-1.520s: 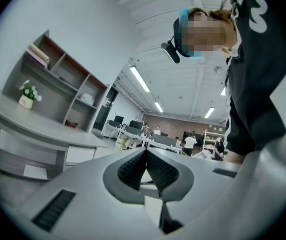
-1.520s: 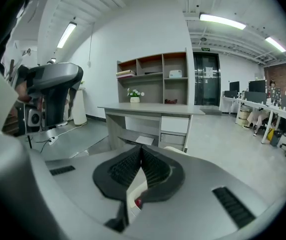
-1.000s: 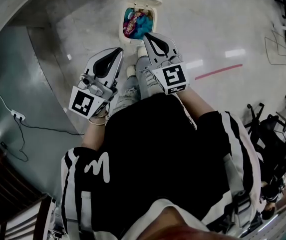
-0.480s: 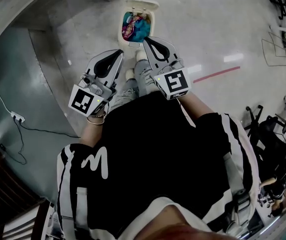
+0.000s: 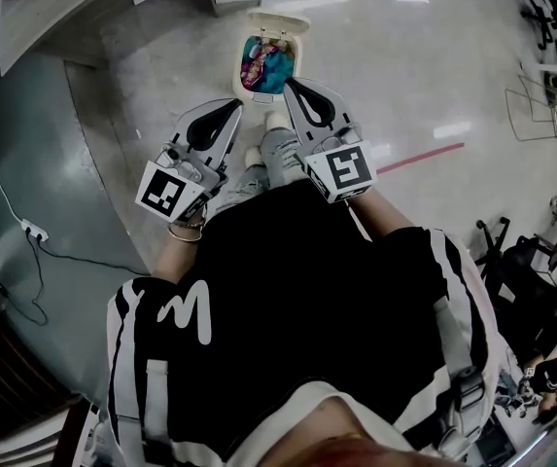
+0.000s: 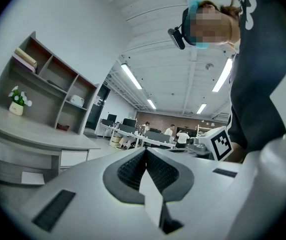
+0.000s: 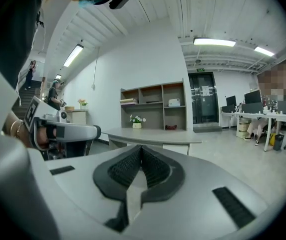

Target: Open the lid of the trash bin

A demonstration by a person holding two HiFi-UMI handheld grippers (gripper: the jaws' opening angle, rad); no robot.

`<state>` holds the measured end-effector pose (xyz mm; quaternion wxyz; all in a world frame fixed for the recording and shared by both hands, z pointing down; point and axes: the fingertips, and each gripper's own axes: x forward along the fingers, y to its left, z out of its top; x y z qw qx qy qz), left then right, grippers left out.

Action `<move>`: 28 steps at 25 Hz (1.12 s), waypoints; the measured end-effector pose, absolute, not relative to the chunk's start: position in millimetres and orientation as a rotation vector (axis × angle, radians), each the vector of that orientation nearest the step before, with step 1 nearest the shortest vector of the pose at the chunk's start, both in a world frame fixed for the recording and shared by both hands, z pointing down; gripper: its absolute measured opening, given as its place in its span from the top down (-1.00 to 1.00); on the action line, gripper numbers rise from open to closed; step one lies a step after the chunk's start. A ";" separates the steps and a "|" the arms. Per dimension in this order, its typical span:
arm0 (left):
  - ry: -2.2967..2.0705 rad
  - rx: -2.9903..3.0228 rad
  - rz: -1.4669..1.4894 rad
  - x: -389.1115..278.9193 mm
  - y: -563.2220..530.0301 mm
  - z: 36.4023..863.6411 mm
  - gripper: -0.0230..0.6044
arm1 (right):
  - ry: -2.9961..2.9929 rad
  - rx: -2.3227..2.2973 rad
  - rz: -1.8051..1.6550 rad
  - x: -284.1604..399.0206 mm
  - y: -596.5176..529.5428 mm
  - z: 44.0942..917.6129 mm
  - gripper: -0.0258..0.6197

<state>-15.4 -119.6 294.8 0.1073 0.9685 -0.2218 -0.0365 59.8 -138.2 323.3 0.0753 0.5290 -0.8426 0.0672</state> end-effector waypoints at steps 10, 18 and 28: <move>-0.682 2.866 -0.143 -17.4 -115.6 279.8 0.91 | -2.564 1.566 0.146 61.7 -118.2 296.3 0.89; -0.676 2.874 -0.136 -16.6 -114.1 273.9 0.91 | -2.621 1.569 0.111 59.3 -110.2 280.4 0.88; -0.694 2.917 -0.160 -17.4 -117.3 262.7 0.91 | -2.625 1.590 0.085 65.6 -105.5 266.0 0.89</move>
